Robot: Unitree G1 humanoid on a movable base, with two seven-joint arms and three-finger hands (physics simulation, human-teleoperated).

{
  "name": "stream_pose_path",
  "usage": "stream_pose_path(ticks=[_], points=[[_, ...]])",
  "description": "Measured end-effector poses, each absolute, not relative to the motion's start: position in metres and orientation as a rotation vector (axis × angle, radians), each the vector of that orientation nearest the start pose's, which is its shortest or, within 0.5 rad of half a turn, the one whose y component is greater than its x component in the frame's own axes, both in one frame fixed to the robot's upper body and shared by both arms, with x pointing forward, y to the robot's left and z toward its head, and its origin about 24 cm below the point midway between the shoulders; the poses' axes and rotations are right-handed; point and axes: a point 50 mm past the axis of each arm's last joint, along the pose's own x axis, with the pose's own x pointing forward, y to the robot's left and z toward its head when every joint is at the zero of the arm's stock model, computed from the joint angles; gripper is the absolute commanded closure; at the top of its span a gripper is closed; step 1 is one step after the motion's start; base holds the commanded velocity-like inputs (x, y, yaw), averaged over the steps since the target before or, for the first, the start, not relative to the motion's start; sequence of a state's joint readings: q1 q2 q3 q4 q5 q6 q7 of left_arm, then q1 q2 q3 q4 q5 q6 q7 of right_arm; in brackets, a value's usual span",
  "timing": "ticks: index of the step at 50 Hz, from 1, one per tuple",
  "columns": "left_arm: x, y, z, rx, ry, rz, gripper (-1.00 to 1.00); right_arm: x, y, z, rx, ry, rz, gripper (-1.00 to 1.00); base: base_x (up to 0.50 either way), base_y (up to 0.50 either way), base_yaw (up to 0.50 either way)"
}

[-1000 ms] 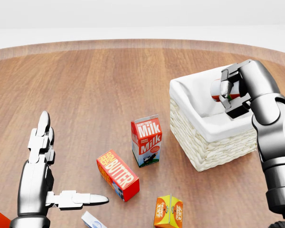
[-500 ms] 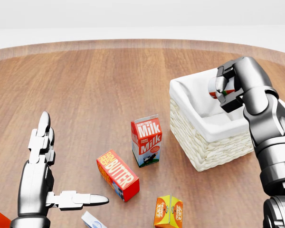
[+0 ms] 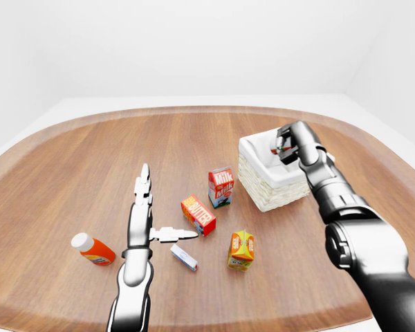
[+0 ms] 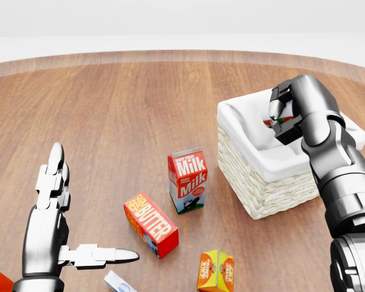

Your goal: Pick up the alphabet soup and the tomato sauce, and put them in the basket.

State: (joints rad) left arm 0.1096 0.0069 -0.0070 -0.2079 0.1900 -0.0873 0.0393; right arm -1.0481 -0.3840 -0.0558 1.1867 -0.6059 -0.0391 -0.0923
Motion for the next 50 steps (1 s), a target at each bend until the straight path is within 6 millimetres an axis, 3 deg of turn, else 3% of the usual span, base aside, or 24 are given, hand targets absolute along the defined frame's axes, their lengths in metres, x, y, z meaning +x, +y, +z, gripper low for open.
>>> stream_pose_path(ticks=[31, 50], points=[[0.231, 0.155, 0.073, 0.194, -0.189, 0.061, -1.00, 0.417, -0.209, 0.151, -0.923, 0.101, -0.185, 1.00, 0.00, 0.00, 0.00], [0.231, 0.155, 0.072, 0.192, -0.187, 0.060, -1.00, 0.416, -0.210, 0.149, -1.006, 0.111, -0.254, 1.00, 0.00, 0.00, 0.00]])
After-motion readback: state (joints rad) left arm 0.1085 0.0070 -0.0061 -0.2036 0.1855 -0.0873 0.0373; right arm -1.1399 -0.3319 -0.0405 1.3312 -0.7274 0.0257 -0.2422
